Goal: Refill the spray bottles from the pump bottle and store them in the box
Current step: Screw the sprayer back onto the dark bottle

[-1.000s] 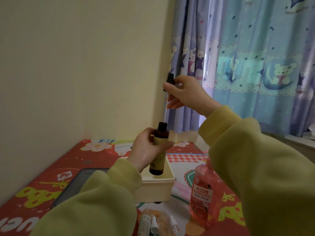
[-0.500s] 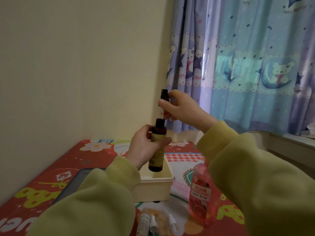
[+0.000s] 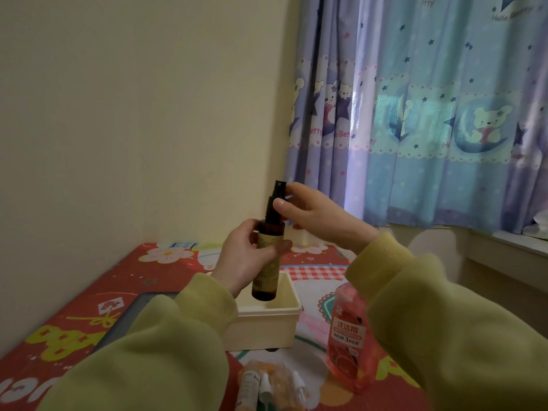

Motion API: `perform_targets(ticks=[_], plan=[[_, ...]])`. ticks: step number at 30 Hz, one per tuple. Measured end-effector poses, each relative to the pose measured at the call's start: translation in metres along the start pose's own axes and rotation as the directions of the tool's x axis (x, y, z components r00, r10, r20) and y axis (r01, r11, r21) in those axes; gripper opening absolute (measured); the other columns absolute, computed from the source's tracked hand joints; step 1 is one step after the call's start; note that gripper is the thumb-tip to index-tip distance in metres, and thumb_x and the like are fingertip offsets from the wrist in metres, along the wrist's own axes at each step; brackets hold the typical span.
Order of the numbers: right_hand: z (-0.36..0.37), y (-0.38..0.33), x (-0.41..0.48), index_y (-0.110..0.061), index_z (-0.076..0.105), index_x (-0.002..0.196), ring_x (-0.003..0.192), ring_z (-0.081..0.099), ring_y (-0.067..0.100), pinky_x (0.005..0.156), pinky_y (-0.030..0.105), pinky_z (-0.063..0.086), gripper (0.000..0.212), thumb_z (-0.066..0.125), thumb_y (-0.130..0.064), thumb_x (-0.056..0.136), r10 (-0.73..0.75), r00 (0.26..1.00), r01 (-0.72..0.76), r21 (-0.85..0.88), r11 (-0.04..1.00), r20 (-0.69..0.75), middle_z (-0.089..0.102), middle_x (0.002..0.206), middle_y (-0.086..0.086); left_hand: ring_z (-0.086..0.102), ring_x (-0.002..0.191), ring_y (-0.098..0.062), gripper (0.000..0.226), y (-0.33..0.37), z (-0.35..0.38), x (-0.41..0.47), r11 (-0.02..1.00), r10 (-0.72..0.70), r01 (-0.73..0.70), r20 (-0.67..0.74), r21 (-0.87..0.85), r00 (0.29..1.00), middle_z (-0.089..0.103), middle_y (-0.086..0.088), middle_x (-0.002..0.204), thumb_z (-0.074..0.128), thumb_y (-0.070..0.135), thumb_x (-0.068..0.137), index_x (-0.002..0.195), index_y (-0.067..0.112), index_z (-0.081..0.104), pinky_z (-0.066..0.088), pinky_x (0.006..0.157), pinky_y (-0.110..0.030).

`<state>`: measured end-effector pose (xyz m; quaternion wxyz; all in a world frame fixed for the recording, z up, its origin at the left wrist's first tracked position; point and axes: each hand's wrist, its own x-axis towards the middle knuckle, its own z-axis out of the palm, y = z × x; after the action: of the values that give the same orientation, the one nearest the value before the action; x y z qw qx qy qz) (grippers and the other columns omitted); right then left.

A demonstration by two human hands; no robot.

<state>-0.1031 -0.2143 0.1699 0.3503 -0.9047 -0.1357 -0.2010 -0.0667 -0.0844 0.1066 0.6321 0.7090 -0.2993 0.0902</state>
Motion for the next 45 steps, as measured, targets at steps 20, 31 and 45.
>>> perform_targets(ticks=[20, 31, 45], plan=[[0.016, -0.002, 0.006, -0.015, 0.052, 0.117, 0.092, 0.063, 0.006, 0.081, 0.021, 0.053, 0.033, 0.063, -0.012, 0.086, -0.009, 0.993, 0.039, 0.253, 0.967, -0.12, 0.065, 0.099, -0.004, 0.052, 0.079, 0.0, 0.031, 0.003, -0.007, 0.002, 1.0, 0.003, -0.004, -0.048, -0.011, 0.999, 0.057, 0.011, 0.085, 0.073, 0.019, 0.076, 0.099, 0.021, 0.051, 0.041, 0.058, -0.016], [0.029, -0.005, 0.011, -0.013, 0.05, 0.12, 0.098, 0.062, 0.012, 0.09, 0.029, 0.052, 0.031, 0.058, -0.016, 0.09, 0.029, 0.991, 0.014, 0.311, 0.95, -0.134, 0.064, 0.107, 0.002, 0.055, 0.085, -0.006, 0.033, -0.005, -0.012, 0.003, 1.0, -0.009, 0.01, -0.068, 0.009, 0.998, 0.059, 0.009, 0.089, 0.073, 0.022, 0.076, 0.101, 0.019, 0.051, 0.045, 0.065, -0.018], [0.044, -0.002, 0.01, -0.013, 0.052, 0.097, 0.078, 0.06, 0.01, 0.063, 0.019, 0.052, 0.031, 0.071, -0.031, 0.08, 0.055, 0.974, -0.003, 0.233, 0.973, -0.218, 0.06, 0.085, -0.002, 0.059, 0.089, -0.012, 0.039, -0.012, -0.011, -0.002, 0.999, -0.052, 0.052, -0.051, 0.003, 0.997, 0.063, 0.0, 0.096, 0.075, 0.023, 0.072, 0.104, 0.019, 0.053, 0.05, 0.074, -0.023]])
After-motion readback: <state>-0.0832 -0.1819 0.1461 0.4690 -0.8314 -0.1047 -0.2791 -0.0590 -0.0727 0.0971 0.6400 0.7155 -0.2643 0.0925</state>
